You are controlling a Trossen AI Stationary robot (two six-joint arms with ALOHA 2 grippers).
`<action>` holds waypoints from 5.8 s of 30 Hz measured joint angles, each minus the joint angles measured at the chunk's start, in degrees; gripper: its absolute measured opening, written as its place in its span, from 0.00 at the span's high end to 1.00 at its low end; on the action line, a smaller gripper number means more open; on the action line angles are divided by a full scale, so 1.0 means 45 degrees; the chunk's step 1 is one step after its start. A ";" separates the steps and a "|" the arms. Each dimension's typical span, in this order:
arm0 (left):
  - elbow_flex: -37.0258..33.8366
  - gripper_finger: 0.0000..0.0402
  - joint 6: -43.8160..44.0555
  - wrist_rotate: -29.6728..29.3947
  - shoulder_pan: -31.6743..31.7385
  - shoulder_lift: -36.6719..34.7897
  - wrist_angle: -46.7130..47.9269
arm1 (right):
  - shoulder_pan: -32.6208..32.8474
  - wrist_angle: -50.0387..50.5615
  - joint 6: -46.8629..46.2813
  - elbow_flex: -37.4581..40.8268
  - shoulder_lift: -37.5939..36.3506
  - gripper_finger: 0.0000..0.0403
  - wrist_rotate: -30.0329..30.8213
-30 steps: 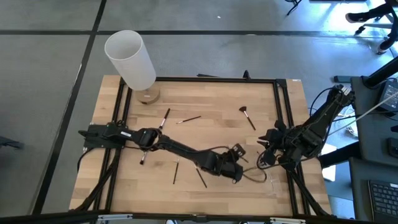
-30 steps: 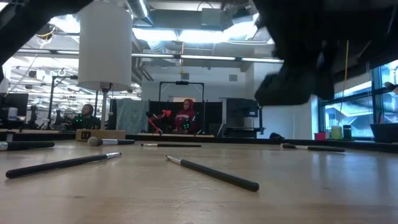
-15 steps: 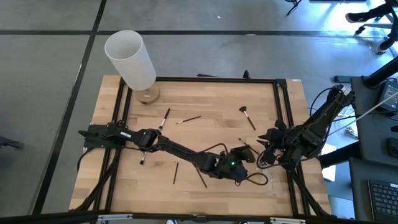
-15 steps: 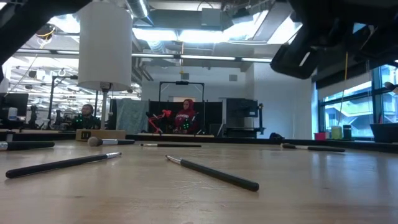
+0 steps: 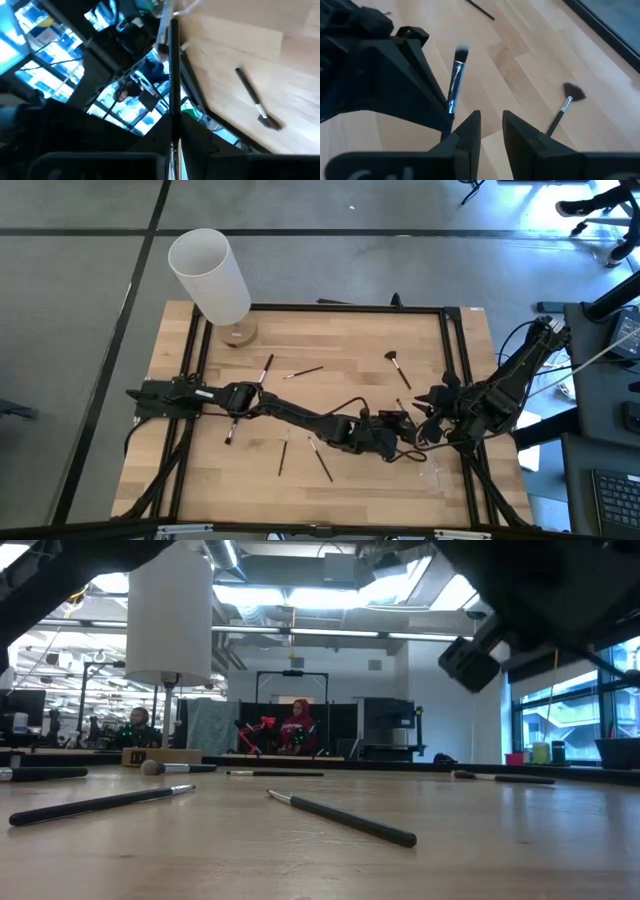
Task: Put items in baskets/containers
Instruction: Put the black angled eyeshadow brush into the transparent organizer, then put the black liner brush into the transparent organizer
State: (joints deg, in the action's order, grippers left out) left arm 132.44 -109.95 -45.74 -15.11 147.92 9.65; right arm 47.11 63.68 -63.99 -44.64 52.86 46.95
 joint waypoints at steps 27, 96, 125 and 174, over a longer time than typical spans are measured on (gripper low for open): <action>0.0010 0.90 -0.0408 0.1886 -0.0012 0.0311 -0.1150 | 0.0000 0.0001 0.0050 0.0000 0.0000 0.80 0.0006; -0.0018 0.81 3.0792 0.3023 0.1915 -0.1606 1.7594 | -0.0015 -0.1500 -0.0048 -0.0010 0.0325 0.80 -0.0091; -0.1886 0.87 2.7042 0.6668 0.5384 -0.1956 1.6814 | 0.0226 -0.0165 -0.0048 0.0000 0.0758 0.80 -0.0012; -1.5263 0.80 2.6501 0.9682 0.7218 -0.9251 0.5705 | 0.1899 0.1544 -0.2061 0.0000 0.0719 0.80 0.1584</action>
State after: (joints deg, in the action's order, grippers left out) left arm 63.76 9.30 -2.16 17.37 106.29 35.32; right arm 55.66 70.62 -73.27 -44.64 56.10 54.08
